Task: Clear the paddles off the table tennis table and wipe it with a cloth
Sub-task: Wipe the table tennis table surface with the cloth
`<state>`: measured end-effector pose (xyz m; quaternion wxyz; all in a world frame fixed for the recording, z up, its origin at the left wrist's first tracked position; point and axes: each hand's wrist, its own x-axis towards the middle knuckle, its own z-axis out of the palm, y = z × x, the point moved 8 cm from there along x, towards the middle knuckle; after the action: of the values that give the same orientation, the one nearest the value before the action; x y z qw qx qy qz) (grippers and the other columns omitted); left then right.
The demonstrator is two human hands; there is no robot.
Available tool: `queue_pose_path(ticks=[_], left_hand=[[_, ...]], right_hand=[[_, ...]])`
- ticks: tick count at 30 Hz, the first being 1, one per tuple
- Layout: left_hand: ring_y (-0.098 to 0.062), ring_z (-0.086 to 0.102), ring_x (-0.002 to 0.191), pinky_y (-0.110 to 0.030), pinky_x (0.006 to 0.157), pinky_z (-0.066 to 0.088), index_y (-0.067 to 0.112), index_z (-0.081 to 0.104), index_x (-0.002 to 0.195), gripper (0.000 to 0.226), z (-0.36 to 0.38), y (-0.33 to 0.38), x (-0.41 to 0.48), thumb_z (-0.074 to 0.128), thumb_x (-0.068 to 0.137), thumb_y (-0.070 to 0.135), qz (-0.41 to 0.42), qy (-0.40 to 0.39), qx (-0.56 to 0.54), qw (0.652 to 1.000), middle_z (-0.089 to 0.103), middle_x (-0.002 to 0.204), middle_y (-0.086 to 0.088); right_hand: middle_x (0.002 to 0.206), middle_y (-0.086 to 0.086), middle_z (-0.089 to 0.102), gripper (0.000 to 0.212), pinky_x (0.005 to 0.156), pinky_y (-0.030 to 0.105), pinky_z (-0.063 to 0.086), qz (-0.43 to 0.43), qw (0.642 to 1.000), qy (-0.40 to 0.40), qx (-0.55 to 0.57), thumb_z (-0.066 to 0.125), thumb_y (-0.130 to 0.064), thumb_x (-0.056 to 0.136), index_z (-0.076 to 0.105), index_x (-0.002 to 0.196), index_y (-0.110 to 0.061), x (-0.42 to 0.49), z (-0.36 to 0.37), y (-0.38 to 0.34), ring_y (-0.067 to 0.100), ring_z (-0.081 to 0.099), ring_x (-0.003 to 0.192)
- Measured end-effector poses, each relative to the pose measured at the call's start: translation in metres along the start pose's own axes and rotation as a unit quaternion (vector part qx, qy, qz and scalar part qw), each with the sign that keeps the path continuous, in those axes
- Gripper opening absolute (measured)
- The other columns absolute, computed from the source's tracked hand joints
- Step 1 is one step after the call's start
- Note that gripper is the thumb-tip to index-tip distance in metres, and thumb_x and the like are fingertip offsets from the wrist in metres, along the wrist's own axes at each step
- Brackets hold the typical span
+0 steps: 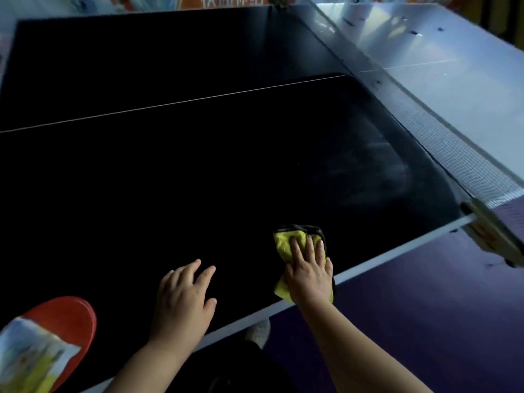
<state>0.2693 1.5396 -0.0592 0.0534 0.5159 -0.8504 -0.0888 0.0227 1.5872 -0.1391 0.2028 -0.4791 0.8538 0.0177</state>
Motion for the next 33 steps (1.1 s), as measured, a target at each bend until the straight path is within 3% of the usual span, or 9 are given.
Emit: queue_pose_path(ticks=[7, 12, 17, 20, 22, 24, 27, 29, 33], left_hand=[[-0.03, 0.057, 0.105, -0.048, 0.087, 0.049, 0.013, 0.068, 0.112, 0.07, -0.017, 0.075, -0.008, 0.092, 0.048, 0.021, 0.044, 0.004, -0.003, 0.999, 0.063, 0.116, -0.013], [-0.029, 0.063, 0.098, -0.044, 0.08, 0.052, 0.018, 0.069, 0.109, 0.07, -0.012, 0.171, 0.006, 0.094, 0.044, 0.023, 0.077, -0.002, -0.031, 0.997, 0.064, 0.112, -0.009], [-0.022, 0.063, 0.096, -0.037, 0.076, 0.054, 0.023, 0.07, 0.106, 0.071, 0.008, 0.333, 0.029, 0.094, 0.039, 0.03, 0.147, 0.0, -0.075, 0.986, 0.065, 0.108, -0.003], [-0.017, 0.059, 0.101, -0.035, 0.078, 0.053, 0.022, 0.067, 0.111, 0.068, 0.024, 0.445, 0.038, 0.091, 0.049, 0.034, 0.198, -0.005, -0.115, 0.973, 0.064, 0.11, 0.0], [-0.017, 0.055, 0.114, -0.034, 0.092, 0.046, 0.023, 0.056, 0.127, 0.063, 0.03, 0.513, 0.04, 0.079, 0.071, 0.04, 0.214, -0.036, -0.144, 0.966, 0.058, 0.123, 0.003], [-0.012, 0.033, 0.132, -0.028, 0.106, 0.028, 0.027, 0.033, 0.143, 0.061, 0.032, 0.571, 0.044, 0.053, 0.09, 0.047, 0.197, -0.07, -0.216, 0.954, 0.038, 0.141, 0.009], [-0.008, 0.024, 0.134, -0.026, 0.107, 0.026, 0.029, 0.018, 0.147, 0.066, 0.038, 0.63, 0.059, 0.043, 0.091, 0.053, 0.155, -0.092, -0.291, 0.939, 0.028, 0.147, 0.01], [-0.011, 0.032, 0.13, -0.027, 0.102, 0.035, 0.028, 0.022, 0.145, 0.066, 0.037, 0.656, 0.076, 0.048, 0.089, 0.052, 0.131, -0.096, -0.323, 0.932, 0.032, 0.144, 0.005], [-0.01, 0.044, 0.113, -0.025, 0.087, 0.043, 0.027, 0.033, 0.139, 0.06, 0.036, 0.697, 0.126, 0.055, 0.087, 0.048, 0.128, -0.097, -0.35, 0.923, 0.036, 0.132, 0.007]], right_hand=[[0.161, -0.005, 0.015, 0.065, 0.107, 0.043, 0.032, -0.005, 1.0, 0.004, 0.018, 0.053, -0.016, 0.095, 0.028, 0.15, -0.04, -0.042, -0.028, 0.084, 0.028, 0.016, 0.142], [0.153, -0.004, 0.037, 0.062, 0.102, 0.037, 0.042, 0.036, 0.984, 0.092, 0.146, 0.06, -0.002, 0.087, 0.05, 0.141, -0.033, -0.07, -0.071, 0.184, 0.024, 0.04, 0.126], [0.146, -0.018, 0.034, 0.073, 0.102, 0.025, 0.036, 0.02, 0.971, 0.133, 0.199, 0.061, -0.003, 0.082, 0.043, 0.144, -0.038, -0.096, -0.124, 0.305, 0.016, 0.039, 0.126], [0.135, -0.029, 0.027, 0.081, 0.1, 0.016, 0.027, 0.011, 0.961, 0.172, 0.218, 0.063, -0.003, 0.078, 0.036, 0.143, -0.044, -0.11, -0.166, 0.375, 0.001, 0.032, 0.122], [0.135, -0.03, 0.029, 0.085, 0.102, 0.017, 0.029, 0.012, 0.95, 0.201, 0.238, 0.065, -0.002, 0.074, 0.036, 0.142, -0.044, -0.117, -0.189, 0.418, -0.003, 0.03, 0.122], [0.136, -0.031, 0.031, 0.087, 0.105, 0.022, 0.034, 0.004, 0.94, 0.23, 0.254, 0.066, -0.002, 0.072, 0.036, 0.142, -0.044, -0.119, -0.211, 0.456, -0.002, 0.032, 0.125], [0.134, -0.039, 0.025, 0.089, 0.104, 0.023, 0.036, -0.004, 0.926, 0.267, 0.268, 0.069, -0.002, 0.073, 0.034, 0.139, -0.049, -0.115, -0.24, 0.499, -0.002, 0.033, 0.126], [0.137, -0.036, 0.029, 0.087, 0.103, 0.025, 0.038, -0.014, 0.916, 0.295, 0.273, 0.067, -0.007, 0.072, 0.036, 0.139, -0.053, -0.107, -0.26, 0.519, 0.0, 0.034, 0.127], [0.142, -0.014, 0.045, 0.075, 0.101, 0.036, 0.045, -0.05, 0.896, 0.36, 0.254, 0.059, -0.023, 0.071, 0.04, 0.141, -0.042, -0.076, -0.298, 0.547, 0.006, 0.039, 0.129]])
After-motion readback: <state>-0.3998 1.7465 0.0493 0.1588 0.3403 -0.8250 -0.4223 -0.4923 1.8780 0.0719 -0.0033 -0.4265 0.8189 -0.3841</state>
